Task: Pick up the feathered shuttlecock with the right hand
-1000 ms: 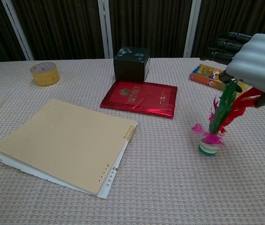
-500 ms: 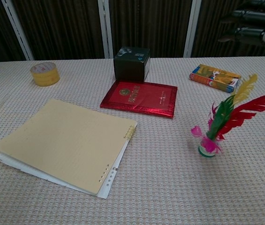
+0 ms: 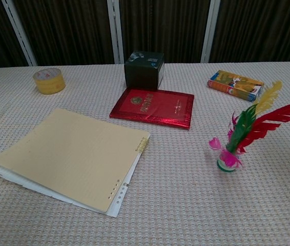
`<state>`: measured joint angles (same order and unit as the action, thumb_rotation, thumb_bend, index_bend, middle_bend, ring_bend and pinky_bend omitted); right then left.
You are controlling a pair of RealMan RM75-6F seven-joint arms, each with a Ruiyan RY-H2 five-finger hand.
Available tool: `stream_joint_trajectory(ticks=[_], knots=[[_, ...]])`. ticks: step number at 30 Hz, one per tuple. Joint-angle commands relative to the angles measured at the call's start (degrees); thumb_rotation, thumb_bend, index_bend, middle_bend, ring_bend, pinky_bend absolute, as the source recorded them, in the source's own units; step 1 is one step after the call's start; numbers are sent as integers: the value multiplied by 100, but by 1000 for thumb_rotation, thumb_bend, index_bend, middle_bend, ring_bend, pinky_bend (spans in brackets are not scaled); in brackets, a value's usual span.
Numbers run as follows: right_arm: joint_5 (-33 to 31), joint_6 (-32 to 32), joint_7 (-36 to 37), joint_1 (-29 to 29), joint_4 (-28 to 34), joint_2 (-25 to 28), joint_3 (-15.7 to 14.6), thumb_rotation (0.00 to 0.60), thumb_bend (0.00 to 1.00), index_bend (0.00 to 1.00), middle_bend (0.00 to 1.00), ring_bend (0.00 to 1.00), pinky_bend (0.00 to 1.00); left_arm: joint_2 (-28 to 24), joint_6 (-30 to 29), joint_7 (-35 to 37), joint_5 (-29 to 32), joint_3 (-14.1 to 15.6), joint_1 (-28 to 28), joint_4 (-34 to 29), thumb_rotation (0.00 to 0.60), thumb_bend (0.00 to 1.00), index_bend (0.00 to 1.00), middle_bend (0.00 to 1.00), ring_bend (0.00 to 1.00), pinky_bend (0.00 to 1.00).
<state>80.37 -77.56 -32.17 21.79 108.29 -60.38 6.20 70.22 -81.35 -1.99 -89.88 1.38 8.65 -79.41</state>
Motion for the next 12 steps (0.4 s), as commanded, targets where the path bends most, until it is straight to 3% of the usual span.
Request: stream_joint_trajectory(ticks=[1,8,12], knots=[[161,-317,2133,-619,-1444,-153,-201,600,116,55,0,0,0,68,-112,-55,-88,1,-18,30,577,57,0,0,0,0],[515,-812,2236,-1136,-2154,-675,-609,600,116,50,0,0,0,154,-420,-67,-315,29,-86,115,576,58,0,0,0,0],[569,-936,1987,-1247,-2248,-839,-635,600,117,54,0,0,0,157,-523,-32,-408,57,-113,150,578,57,0,0,0,0]])
